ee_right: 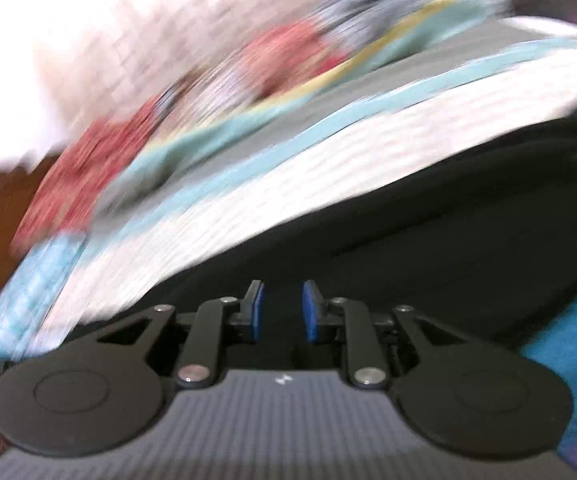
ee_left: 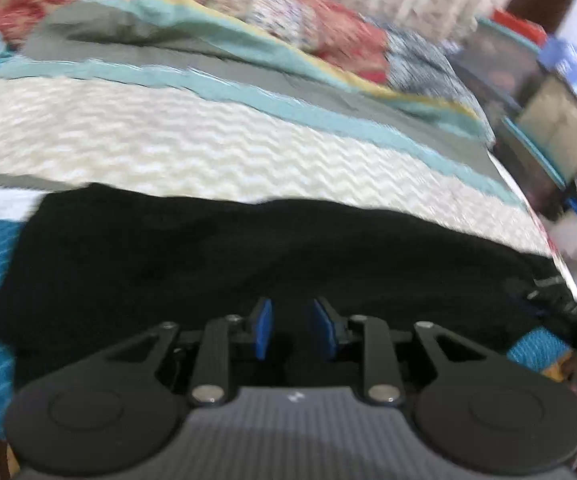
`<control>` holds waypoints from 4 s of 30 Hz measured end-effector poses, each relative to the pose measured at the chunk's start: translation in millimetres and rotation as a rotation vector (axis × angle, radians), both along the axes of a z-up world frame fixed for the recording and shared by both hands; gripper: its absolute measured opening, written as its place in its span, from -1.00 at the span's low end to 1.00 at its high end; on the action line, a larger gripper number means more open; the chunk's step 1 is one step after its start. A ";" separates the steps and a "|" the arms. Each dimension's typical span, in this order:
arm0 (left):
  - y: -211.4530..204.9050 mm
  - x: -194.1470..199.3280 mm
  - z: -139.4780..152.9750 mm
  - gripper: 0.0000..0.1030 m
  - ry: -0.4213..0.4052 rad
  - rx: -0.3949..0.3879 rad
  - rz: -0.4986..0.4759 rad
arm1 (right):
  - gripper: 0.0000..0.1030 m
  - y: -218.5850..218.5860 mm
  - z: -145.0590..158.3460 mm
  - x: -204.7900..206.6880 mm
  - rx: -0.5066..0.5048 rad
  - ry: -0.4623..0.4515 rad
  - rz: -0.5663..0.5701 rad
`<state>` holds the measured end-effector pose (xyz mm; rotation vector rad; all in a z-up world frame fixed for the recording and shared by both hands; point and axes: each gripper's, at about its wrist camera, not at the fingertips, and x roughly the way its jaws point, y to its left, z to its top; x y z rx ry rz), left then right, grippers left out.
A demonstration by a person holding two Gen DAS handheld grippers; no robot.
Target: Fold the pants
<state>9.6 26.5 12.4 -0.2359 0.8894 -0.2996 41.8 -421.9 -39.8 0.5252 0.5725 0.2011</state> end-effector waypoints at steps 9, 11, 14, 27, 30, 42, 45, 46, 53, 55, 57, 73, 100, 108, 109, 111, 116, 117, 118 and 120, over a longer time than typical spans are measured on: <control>-73.8 42.5 -59.2 -0.57 0.155 0.109 -0.060 | -0.11 -192.0 -24.5 -54.7 0.164 0.023 -0.556; -67.3 47.3 -62.1 -0.57 0.183 0.059 -0.008 | -0.11 -214.2 -32.1 -54.8 0.196 0.016 -0.599; -67.7 49.5 -56.7 -0.58 0.211 0.070 0.002 | -0.03 -236.3 -41.1 -44.3 0.234 -0.005 -0.615; -80.4 49.4 -52.5 -0.58 0.214 0.148 0.022 | -0.03 -285.0 -55.8 10.0 0.326 -0.073 -0.635; -79.5 48.9 -53.0 -0.58 0.211 0.148 0.020 | -0.08 -288.6 -56.9 19.5 0.317 -0.053 -0.628; -63.5 32.5 -20.8 -0.51 0.149 0.056 -0.029 | -0.72 -175.0 38.2 15.0 -0.096 -0.178 -0.225; -55.9 25.8 -15.9 -0.48 0.138 0.028 -0.025 | -0.70 -99.7 35.2 8.8 -0.318 -0.169 0.000; -53.3 23.9 -16.1 -0.47 0.141 0.020 -0.027 | -0.67 -76.1 27.3 7.5 -0.399 -0.151 0.063; -29.2 5.2 -13.9 -0.33 0.142 0.005 -0.020 | -0.48 33.5 -43.6 -10.8 -1.037 -0.114 0.221; -20.2 0.6 -12.8 -0.32 0.139 -0.004 -0.014 | -0.28 29.0 -33.3 -15.4 -1.009 -0.106 0.224; -8.3 -5.1 -11.9 -0.32 0.133 -0.021 -0.003 | -0.16 19.4 -16.7 -22.9 -0.917 -0.103 0.241; 55.3 -43.1 -6.6 -0.16 0.060 -0.118 0.059 | -0.60 -21.8 -34.5 38.9 -0.336 0.156 -0.017; 188.6 -49.2 -63.9 0.86 0.149 -0.437 0.548 | -0.61 300.9 -31.2 71.7 -0.155 0.170 0.666; 155.8 -27.0 -36.9 -0.43 0.025 -0.345 0.404 | -0.76 290.4 -57.4 75.8 -0.027 0.283 0.628; 146.9 -27.5 -28.6 -0.44 -0.005 -0.320 0.375 | -0.76 288.6 -58.8 74.5 -0.011 0.284 0.623; 121.0 -27.8 -12.4 -0.44 -0.066 -0.235 0.300 | -0.76 282.0 -60.1 67.2 0.040 0.300 0.609; 49.0 -24.6 14.6 -0.44 -0.199 -0.007 0.096 | -0.79 257.6 -61.0 59.2 0.175 0.301 0.564; 37.4 -23.1 16.7 -0.44 -0.211 0.019 0.057 | -0.80 248.4 -60.6 57.1 0.199 0.301 0.550; 25.7 -20.8 17.7 -0.44 -0.217 0.039 0.013 | -0.80 237.8 -59.2 54.8 0.215 0.293 0.534; 2.6 -16.9 16.4 -0.43 -0.209 0.077 -0.066 | -0.79 219.6 -53.3 49.5 0.194 0.265 0.488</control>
